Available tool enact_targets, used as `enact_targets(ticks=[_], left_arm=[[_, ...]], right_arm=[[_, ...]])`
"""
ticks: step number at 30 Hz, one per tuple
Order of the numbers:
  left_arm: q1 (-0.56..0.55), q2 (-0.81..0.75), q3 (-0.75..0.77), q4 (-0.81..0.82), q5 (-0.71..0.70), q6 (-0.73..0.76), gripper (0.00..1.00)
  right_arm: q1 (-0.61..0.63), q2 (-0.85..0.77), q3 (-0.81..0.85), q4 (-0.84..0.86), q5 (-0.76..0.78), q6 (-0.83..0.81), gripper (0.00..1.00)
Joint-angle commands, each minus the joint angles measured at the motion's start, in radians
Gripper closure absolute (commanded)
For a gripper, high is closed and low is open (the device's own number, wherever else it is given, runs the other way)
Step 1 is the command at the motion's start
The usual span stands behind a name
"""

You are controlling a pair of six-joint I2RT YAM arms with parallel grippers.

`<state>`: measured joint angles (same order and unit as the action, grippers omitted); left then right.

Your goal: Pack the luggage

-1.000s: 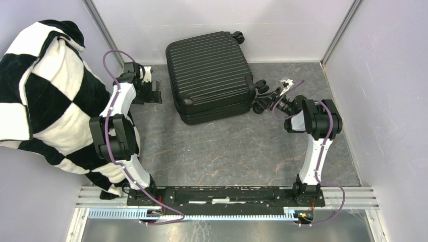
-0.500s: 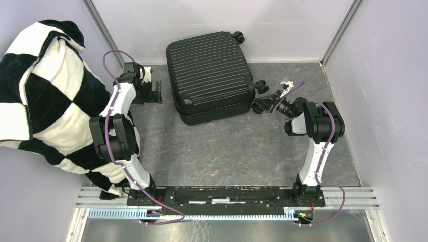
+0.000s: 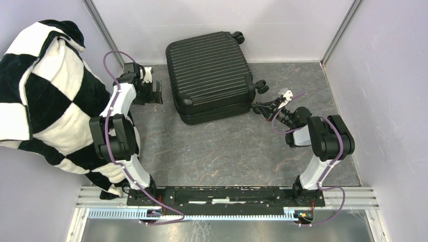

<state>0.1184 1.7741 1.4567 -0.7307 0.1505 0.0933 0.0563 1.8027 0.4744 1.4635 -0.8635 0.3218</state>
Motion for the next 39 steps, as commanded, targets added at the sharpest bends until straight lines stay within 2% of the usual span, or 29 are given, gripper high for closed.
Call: enact_targets(ticks=[1,4,6,7,8,9,10,14,22,26,32,39], left_arm=[[0.006,-0.053,-0.007,0.002,0.030,-0.033,0.00],[0.008,-0.066,-0.006,-0.006,0.042,-0.028,0.00],[0.008,-0.072,-0.008,-0.009,0.052,-0.025,0.00],[0.008,-0.074,-0.007,-0.015,0.056,-0.022,0.00],[0.008,-0.075,-0.007,-0.018,0.057,-0.017,0.00],[0.008,-0.077,-0.004,-0.024,0.056,-0.010,0.00],[0.008,-0.079,-0.003,-0.026,0.055,-0.006,0.00],[0.009,-0.086,-0.002,-0.026,0.059,-0.007,0.00],[0.010,-0.088,0.037,-0.038,0.072,-0.019,0.00],[0.011,-0.093,0.049,-0.040,0.069,-0.025,0.00],[0.013,-0.087,0.059,-0.026,0.043,-0.056,0.00],[0.026,-0.087,0.077,-0.012,0.009,-0.084,0.00]], right_arm=[[0.002,-0.066,0.002,-0.042,0.044,-0.128,1.00],[-0.005,-0.085,0.027,-0.168,0.147,-0.186,1.00],[-0.018,-0.071,0.041,-0.145,0.165,-0.163,0.71],[-0.018,-0.069,0.052,-0.161,0.177,-0.168,0.62],[-0.018,-0.066,0.072,-0.206,0.175,-0.181,0.45],[-0.016,-0.064,0.094,-0.251,0.171,-0.192,0.36],[-0.017,-0.058,0.117,-0.289,0.167,-0.201,0.32],[-0.014,-0.023,0.177,-0.353,0.139,-0.205,0.32],[0.030,0.032,0.292,-0.515,0.105,-0.278,0.39],[0.077,0.063,0.291,-0.427,0.027,-0.235,0.41],[0.183,0.026,0.263,-0.400,0.037,-0.274,0.47],[0.121,0.002,0.122,-0.094,0.111,-0.030,0.47]])
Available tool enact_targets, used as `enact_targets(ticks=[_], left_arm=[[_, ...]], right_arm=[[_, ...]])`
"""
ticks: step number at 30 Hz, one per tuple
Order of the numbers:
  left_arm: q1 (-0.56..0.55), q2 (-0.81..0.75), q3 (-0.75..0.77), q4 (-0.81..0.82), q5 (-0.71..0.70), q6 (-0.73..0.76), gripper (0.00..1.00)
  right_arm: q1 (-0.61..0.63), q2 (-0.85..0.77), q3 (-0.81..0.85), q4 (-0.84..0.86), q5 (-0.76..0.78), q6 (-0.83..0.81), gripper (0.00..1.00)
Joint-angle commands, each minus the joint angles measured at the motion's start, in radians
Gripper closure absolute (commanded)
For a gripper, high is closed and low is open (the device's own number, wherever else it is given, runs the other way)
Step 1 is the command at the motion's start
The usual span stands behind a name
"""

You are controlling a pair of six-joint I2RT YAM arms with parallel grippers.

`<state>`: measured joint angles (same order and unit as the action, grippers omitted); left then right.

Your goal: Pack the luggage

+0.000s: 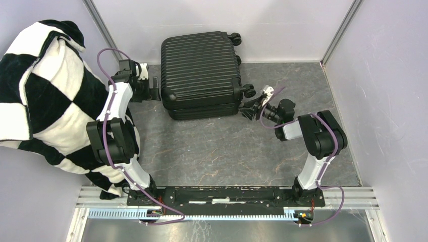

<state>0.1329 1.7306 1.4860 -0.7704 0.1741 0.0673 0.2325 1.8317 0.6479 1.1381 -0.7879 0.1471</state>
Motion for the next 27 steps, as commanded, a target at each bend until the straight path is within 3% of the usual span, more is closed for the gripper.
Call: enact_targets(ticks=[1,7,16,22,27], left_arm=[[0.014,-0.042,0.047,0.029,-0.016,-0.060,0.00],[0.028,-0.045,0.039,0.040,-0.011,-0.064,0.00],[0.034,-0.061,0.064,0.007,0.098,-0.063,0.00],[0.034,-0.061,0.058,0.006,0.074,-0.064,0.00],[0.035,-0.056,0.062,0.006,0.065,-0.061,0.00]], right_arm=[[-0.073,-0.022,-0.063,0.246,0.059,0.183,0.47],[-0.104,-0.014,-0.071,0.085,0.199,0.178,0.42],[-0.104,0.100,0.050,0.152,0.011,0.181,0.37],[-0.108,0.196,0.135,0.266,-0.062,0.292,0.38],[-0.108,0.256,0.211,0.247,-0.180,0.297,0.39]])
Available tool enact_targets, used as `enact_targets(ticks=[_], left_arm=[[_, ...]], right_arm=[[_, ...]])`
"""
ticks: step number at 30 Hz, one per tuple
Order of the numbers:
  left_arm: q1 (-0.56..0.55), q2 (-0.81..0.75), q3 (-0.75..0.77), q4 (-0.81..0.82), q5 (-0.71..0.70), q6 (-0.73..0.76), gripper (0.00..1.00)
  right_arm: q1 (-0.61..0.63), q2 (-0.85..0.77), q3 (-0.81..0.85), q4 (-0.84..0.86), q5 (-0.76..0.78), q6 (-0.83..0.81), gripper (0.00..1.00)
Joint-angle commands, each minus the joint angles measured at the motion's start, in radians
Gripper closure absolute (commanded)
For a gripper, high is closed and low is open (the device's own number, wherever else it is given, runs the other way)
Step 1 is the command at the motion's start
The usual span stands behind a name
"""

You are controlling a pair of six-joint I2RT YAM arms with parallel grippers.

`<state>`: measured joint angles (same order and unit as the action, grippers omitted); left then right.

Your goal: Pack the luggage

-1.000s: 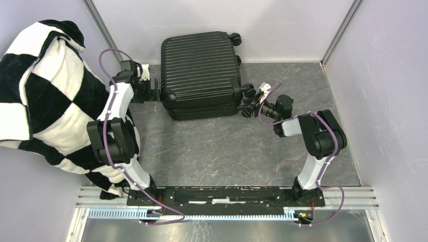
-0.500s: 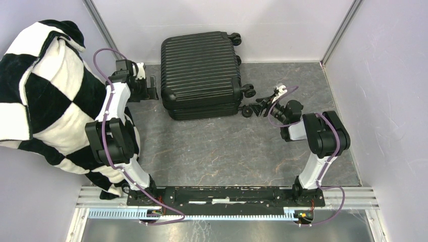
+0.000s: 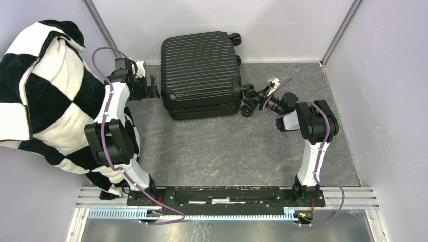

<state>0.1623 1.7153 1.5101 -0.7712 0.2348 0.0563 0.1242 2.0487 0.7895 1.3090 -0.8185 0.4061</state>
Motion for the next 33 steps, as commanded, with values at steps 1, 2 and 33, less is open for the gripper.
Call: enact_targets(ticks=[1,2,33], left_arm=[[0.006,-0.037,0.039,0.007,0.005,-0.049,0.00],[0.006,-0.037,0.041,0.007,0.005,-0.048,0.00],[0.005,-0.035,0.034,0.007,-0.018,-0.030,0.00]], right_arm=[[-0.001,0.054,0.087,0.079,-0.169,0.050,0.39],[-0.001,0.067,0.100,0.091,-0.191,0.065,0.40],[-0.069,0.174,0.067,0.649,-0.266,0.476,0.40]])
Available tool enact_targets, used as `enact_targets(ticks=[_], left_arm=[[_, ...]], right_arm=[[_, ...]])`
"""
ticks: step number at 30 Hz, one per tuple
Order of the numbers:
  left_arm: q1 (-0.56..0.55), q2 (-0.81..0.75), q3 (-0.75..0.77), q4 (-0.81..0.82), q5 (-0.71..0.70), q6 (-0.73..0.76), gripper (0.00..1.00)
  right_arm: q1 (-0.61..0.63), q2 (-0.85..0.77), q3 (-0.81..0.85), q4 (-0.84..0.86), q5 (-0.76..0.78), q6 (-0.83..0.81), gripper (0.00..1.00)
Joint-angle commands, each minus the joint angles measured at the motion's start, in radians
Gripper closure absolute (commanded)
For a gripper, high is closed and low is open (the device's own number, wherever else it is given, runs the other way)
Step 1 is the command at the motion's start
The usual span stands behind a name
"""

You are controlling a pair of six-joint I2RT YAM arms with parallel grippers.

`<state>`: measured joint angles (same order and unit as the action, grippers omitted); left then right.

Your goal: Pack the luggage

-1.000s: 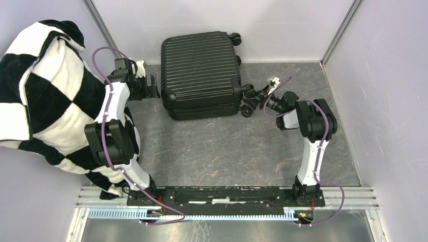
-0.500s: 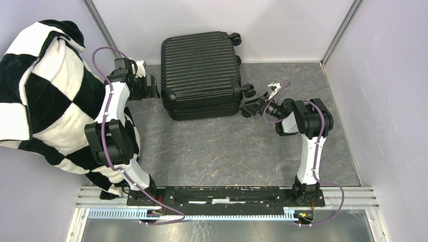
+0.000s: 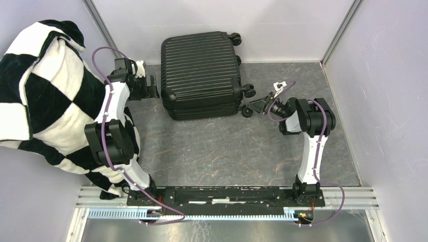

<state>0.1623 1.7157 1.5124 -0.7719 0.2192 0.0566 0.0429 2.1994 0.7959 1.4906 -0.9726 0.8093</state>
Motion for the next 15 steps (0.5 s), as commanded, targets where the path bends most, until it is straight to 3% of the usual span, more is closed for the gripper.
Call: enact_targets(ticks=[1,10,15], left_arm=[[0.006,-0.035,0.033,0.008,-0.001,-0.031,0.00],[0.006,-0.024,0.058,-0.004,-0.004,-0.031,0.00],[0.006,-0.022,0.061,-0.006,-0.005,-0.031,0.00]], right_arm=[[0.020,0.022,0.068,0.468,-0.119,0.065,0.40],[0.056,0.059,0.160,0.468,-0.146,0.068,0.41],[0.056,0.037,0.096,0.452,-0.145,0.039,0.42]])
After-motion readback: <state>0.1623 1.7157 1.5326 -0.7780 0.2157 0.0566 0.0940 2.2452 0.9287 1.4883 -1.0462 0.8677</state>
